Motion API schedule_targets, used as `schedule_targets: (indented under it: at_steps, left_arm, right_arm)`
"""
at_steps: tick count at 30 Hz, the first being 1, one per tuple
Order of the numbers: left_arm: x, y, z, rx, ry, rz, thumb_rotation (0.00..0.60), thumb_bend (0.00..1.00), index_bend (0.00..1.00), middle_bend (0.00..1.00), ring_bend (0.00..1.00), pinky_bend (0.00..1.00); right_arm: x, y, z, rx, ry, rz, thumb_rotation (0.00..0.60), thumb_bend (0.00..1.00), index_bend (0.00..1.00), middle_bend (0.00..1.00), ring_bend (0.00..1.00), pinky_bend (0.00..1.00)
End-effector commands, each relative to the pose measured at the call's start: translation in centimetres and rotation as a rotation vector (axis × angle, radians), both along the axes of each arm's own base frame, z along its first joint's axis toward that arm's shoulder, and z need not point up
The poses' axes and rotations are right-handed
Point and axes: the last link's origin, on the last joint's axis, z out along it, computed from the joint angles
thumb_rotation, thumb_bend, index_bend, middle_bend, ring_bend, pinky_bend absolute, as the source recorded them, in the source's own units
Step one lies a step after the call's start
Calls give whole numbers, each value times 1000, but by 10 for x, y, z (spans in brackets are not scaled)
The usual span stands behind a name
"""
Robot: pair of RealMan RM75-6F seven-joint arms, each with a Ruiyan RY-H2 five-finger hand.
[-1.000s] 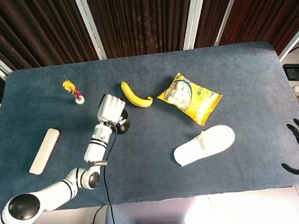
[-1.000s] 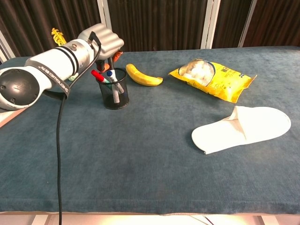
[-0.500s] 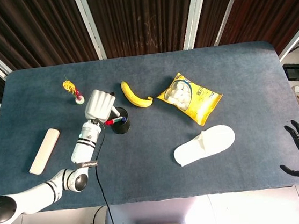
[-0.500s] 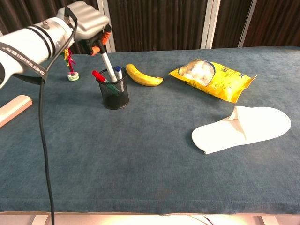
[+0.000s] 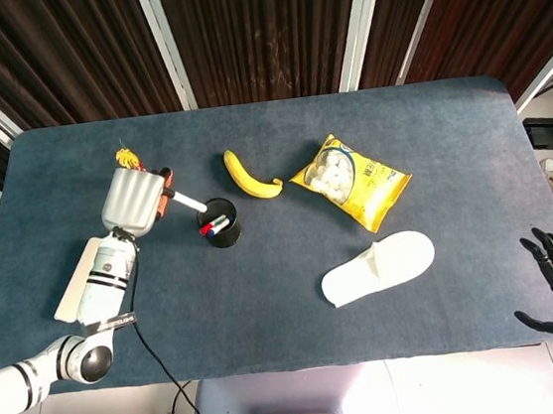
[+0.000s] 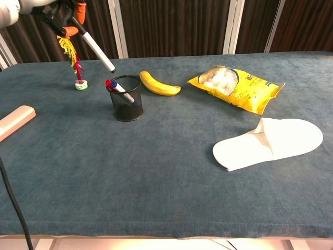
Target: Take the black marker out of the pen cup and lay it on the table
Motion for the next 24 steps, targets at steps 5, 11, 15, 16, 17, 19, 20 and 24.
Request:
schedule_targets:
  at_steps: [5, 11, 15, 16, 17, 19, 20, 24]
  left_arm:
    - [-42, -23, 29, -19, -170, 74, 600, 426, 813, 652, 749, 772]
    - [-84, -36, 45, -25, -210, 142, 600, 428, 814, 654, 749, 772]
    - [-109, -40, 52, -25, -218, 182, 600, 429, 821, 654, 750, 773]
    - [-116, -42, 52, -28, -215, 193, 600, 429, 822, 654, 750, 773]
    - [-122, -44, 53, -31, -216, 202, 600, 430, 822, 654, 750, 772]
    - [-134, -49, 53, -40, -220, 222, 600, 430, 822, 654, 750, 772]
    - [-139, -51, 53, -44, -217, 227, 600, 430, 822, 654, 750, 772]
    - [-157, -61, 54, -47, -200, 236, 600, 432, 822, 655, 749, 772]
  right_arm:
    - [1, 2, -1, 16, -5, 6, 600, 184, 101, 53, 16, 155]
    - [1, 2, -3, 26, -4, 7, 600, 184, 101, 53, 16, 154]
    - [1, 2, -4, 30, -1, 7, 600, 185, 101, 53, 16, 154]
    - [1, 3, -5, 32, -1, 7, 600, 185, 101, 53, 16, 155]
    - [1, 3, -5, 33, 0, 7, 600, 184, 101, 53, 16, 154]
    - [1, 3, -5, 32, 2, 6, 600, 184, 102, 53, 16, 154]
    - [0, 3, -5, 33, 2, 5, 600, 184, 102, 53, 16, 154]
    - [0, 2, -6, 32, 5, 4, 600, 184, 101, 53, 16, 154]
